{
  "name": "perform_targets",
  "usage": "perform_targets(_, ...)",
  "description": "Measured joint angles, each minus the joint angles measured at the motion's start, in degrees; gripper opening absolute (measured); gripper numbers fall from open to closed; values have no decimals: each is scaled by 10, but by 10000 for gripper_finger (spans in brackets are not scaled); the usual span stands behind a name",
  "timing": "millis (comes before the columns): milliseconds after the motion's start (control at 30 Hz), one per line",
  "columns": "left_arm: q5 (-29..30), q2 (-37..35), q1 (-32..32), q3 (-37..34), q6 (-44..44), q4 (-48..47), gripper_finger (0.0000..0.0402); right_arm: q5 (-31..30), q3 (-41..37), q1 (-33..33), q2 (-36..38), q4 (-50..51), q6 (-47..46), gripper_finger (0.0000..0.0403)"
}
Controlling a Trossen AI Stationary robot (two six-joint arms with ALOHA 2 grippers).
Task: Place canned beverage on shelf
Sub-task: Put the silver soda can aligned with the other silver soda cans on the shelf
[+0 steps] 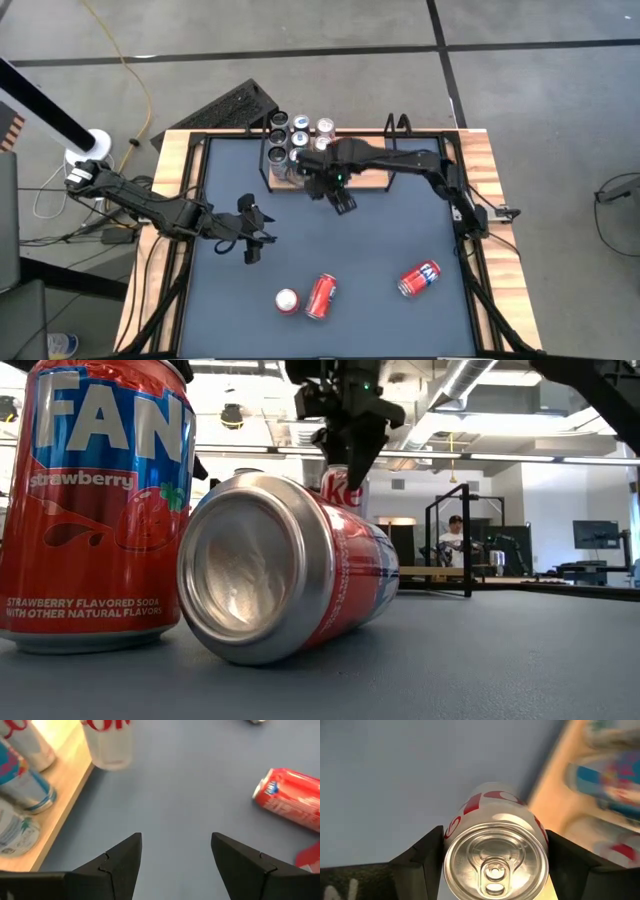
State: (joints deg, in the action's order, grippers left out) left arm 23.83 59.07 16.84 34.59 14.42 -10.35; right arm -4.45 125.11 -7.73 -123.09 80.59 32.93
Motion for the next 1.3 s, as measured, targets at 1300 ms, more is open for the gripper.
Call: perform_targets(1300,-7,0,-73,0,13,8,229,45,1,-80,1,-63,263,270)
